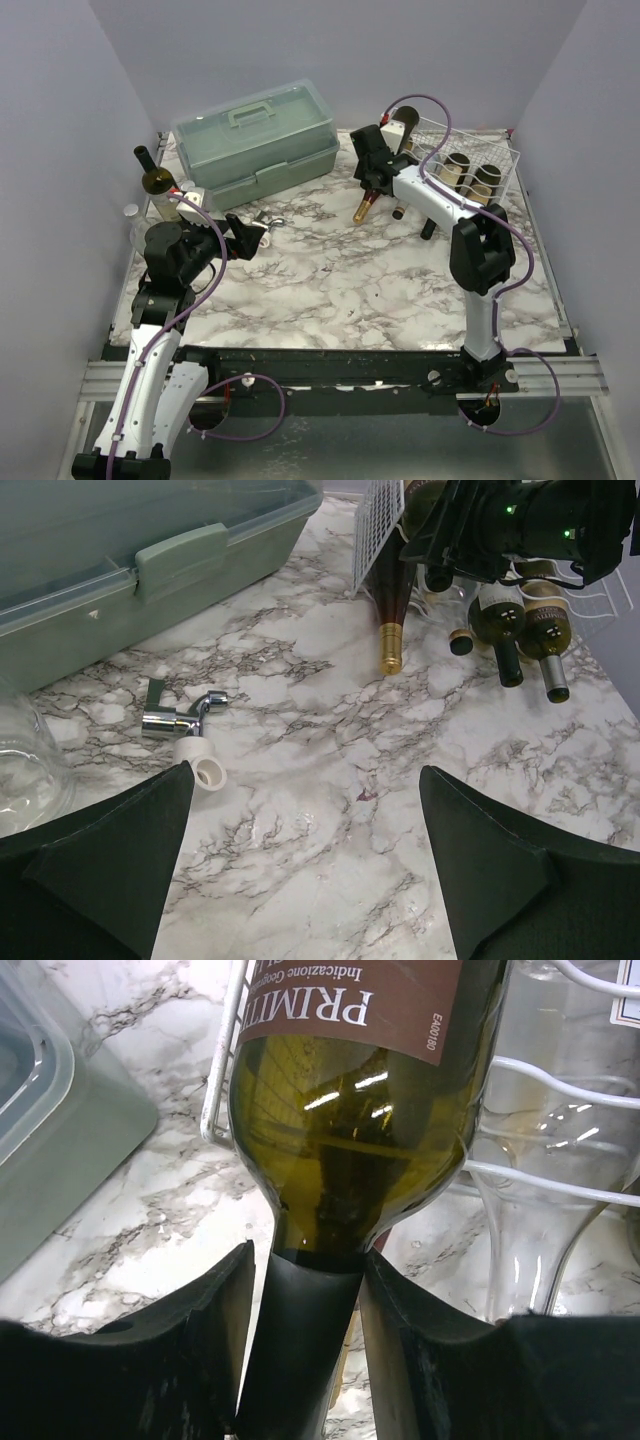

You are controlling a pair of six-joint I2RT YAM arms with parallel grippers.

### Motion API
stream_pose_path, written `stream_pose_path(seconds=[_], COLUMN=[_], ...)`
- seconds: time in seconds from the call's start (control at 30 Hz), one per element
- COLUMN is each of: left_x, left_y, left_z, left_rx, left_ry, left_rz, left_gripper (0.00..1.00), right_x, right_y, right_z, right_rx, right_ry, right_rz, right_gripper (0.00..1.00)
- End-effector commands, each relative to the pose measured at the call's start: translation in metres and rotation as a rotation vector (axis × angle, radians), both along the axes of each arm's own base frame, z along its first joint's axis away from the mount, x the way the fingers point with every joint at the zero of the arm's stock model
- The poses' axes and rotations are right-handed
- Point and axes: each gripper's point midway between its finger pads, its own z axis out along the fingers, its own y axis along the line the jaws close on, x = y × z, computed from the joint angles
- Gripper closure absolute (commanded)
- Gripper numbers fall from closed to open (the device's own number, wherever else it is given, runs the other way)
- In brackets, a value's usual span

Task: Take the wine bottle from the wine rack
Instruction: Pick up the wine bottle from the wine rack.

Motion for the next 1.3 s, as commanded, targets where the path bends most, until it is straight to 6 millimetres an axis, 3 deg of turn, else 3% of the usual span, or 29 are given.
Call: stream_pose_path(seconds=[0.0, 0.23, 0.37, 0.57, 0.8, 1.27], left_x=[0.000, 0.000, 0.000, 0.000, 0.000, 0.000], left_y=[0.002, 0.003, 0.003, 0.003, 0.003, 0.003], left_z=[-0.002, -0.002, -0.002, -0.002, -0.002, -0.002], left_rx=[0.013, 0.014, 0.014, 0.014, 0.015, 0.014], left_ry=[0.000, -0.001, -0.002, -0.002, -0.002, -0.001], left_rz=[0.007, 0.007, 0.008, 0.009, 0.011, 0.009], left_gripper=[0.04, 0.04, 0.04, 0.04, 0.04, 0.04], right_x=[0.004, 0.003, 0.001, -0.004, -0.008, -0.019], right_y=[0.001, 0.001, 0.000, -0.004, -0.003, -0.018], right_z=[-0.002, -0.003, -0.001, 0.013, 0.033, 0.087], right_rx=[0.002, 0.010, 0.018, 0.039, 0.076, 0.146], right_ry=[0.000, 0.004, 0.001, -0.022, -0.055, -0.159], right_rz=[-0.024, -0.026, -0.035, -0.044, -0.038, -0.039], right_gripper=[0.55, 0.61, 0.72, 0.91, 1.00, 1.00])
